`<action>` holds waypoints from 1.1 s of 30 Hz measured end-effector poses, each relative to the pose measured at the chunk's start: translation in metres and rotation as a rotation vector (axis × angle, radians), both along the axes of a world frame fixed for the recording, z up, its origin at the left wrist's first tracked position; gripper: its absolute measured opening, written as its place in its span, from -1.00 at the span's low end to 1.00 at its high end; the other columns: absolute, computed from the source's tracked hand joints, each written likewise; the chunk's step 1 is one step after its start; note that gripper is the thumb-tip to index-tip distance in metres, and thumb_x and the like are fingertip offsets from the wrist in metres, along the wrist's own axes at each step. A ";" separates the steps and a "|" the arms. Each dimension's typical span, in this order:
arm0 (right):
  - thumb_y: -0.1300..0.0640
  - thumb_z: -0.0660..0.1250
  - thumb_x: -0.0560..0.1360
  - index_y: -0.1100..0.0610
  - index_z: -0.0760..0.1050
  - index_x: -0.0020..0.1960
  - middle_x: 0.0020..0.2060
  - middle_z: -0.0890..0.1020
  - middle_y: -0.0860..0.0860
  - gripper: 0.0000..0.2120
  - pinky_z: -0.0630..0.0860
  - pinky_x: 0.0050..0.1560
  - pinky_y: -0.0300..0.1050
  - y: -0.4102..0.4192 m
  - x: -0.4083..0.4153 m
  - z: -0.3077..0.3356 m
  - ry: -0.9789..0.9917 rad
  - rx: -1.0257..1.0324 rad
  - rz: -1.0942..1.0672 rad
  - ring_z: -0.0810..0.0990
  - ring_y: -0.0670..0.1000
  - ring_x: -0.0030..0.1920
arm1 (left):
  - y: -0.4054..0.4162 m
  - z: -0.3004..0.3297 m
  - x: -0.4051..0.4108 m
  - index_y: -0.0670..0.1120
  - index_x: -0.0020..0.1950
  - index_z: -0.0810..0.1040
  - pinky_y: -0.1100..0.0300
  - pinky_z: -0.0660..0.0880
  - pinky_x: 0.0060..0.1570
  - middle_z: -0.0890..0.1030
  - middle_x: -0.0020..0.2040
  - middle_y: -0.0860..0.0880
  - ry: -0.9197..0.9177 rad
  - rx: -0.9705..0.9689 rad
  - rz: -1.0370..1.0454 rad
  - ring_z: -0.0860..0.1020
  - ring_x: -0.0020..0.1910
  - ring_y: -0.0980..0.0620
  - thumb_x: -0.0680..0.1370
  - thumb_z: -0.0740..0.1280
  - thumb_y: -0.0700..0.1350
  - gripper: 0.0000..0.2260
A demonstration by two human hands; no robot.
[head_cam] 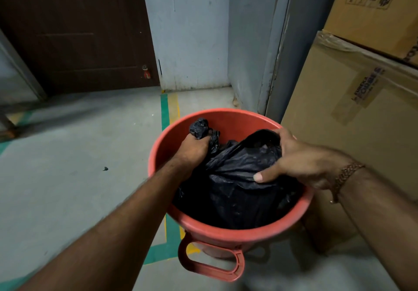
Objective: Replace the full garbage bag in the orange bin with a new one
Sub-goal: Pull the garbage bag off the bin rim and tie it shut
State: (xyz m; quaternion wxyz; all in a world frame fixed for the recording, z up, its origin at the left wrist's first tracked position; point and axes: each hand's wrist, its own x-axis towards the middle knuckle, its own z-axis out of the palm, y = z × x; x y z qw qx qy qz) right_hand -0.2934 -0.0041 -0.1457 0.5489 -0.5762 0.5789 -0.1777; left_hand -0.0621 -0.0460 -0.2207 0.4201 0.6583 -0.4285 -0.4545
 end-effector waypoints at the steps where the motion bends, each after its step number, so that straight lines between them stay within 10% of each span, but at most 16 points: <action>1: 0.42 0.61 0.31 0.14 0.51 0.32 0.10 0.73 0.11 -0.35 0.64 0.21 0.17 -0.002 -0.001 -0.002 0.088 -0.019 0.007 0.72 0.13 0.11 | -0.001 -0.001 -0.001 -0.09 0.04 0.67 0.03 0.62 0.11 0.74 -0.07 -0.05 0.045 0.006 0.012 0.71 -0.07 -0.06 0.55 0.38 0.08 -0.75; 7: 0.19 0.53 0.33 0.19 0.58 0.15 -0.07 0.75 0.18 -0.59 0.70 0.03 0.14 -0.009 -0.002 -0.015 0.245 0.052 -0.102 0.76 0.20 -0.07 | -0.001 0.008 0.004 -0.07 -0.21 0.50 0.18 0.52 -0.35 0.51 -0.37 -0.03 0.507 -0.008 0.177 0.48 -0.51 0.05 0.66 0.30 -0.09 -0.76; 10: 0.09 0.38 0.48 0.15 0.56 -0.06 -0.13 0.71 0.08 -0.87 0.59 -0.14 -0.14 -0.002 0.011 -0.013 0.469 -0.086 -0.065 0.69 0.09 -0.13 | 0.001 0.013 0.007 -0.08 -0.24 0.43 0.01 0.58 -0.01 0.44 -0.40 0.00 0.709 -0.009 0.181 0.41 -0.61 0.09 0.70 0.20 -0.14 -0.71; 12: -0.09 0.42 0.39 0.13 0.61 0.01 -0.06 0.72 0.05 -0.67 0.61 0.00 -0.11 0.000 0.018 -0.014 0.467 -0.143 -0.008 0.69 0.06 -0.07 | 0.000 0.013 0.008 -0.10 -0.23 0.44 -0.02 0.59 0.10 0.47 -0.45 0.03 0.751 0.025 0.189 0.48 -0.61 0.08 0.70 0.22 -0.09 -0.70; 15: -0.42 0.62 0.09 -0.06 0.41 0.42 0.20 0.66 -0.11 0.01 0.54 0.33 0.00 -0.002 0.018 -0.020 0.138 -0.090 0.024 0.64 -0.04 0.20 | 0.001 0.014 0.012 -0.06 -0.25 0.46 0.21 0.56 -0.36 0.47 -0.45 0.05 0.703 0.070 0.188 0.48 -0.50 0.04 0.68 0.21 -0.04 -0.69; 17: -0.49 0.59 0.06 -0.11 0.46 0.38 0.18 0.67 -0.18 -0.02 0.53 0.34 -0.02 -0.003 0.016 -0.024 0.157 -0.200 -0.006 0.64 -0.09 0.20 | 0.003 0.013 0.011 -0.04 -0.31 0.45 0.29 0.44 -0.50 0.44 -0.46 0.03 0.621 0.062 0.182 0.41 -0.50 0.04 0.67 0.19 -0.08 -0.66; 21: -0.18 0.58 0.33 0.05 0.65 -0.12 -0.19 0.73 -0.10 -0.67 0.66 0.07 0.01 -0.005 0.030 -0.033 0.118 -0.405 -0.508 0.71 0.01 -0.12 | 0.007 0.016 -0.001 0.01 -0.27 0.44 0.24 0.38 -0.35 0.46 -0.42 0.03 0.445 -0.076 0.103 0.39 -0.49 0.07 0.63 0.33 -0.13 -0.73; 30: 0.16 0.36 0.39 0.11 0.44 -0.29 -0.42 0.48 -0.10 -0.87 0.33 -0.42 -0.20 -0.002 0.062 -0.038 0.032 -0.484 -0.738 0.44 -0.02 -0.42 | 0.010 0.012 -0.014 -0.07 -0.15 0.70 0.02 0.60 -0.01 0.74 -0.17 -0.08 0.064 -0.028 -0.127 0.71 -0.10 -0.14 0.37 0.39 0.01 -0.80; 33: 0.24 0.29 0.45 0.10 0.51 -0.01 -0.30 0.53 -0.10 -0.86 0.41 -0.32 -0.17 -0.005 0.069 -0.041 -0.151 -0.443 -0.754 0.49 -0.04 -0.33 | 0.012 0.015 -0.012 -0.13 -0.11 0.66 0.07 0.63 -0.09 0.73 -0.20 -0.07 0.117 -0.042 -0.111 0.70 -0.18 -0.10 0.50 0.39 -0.11 -0.90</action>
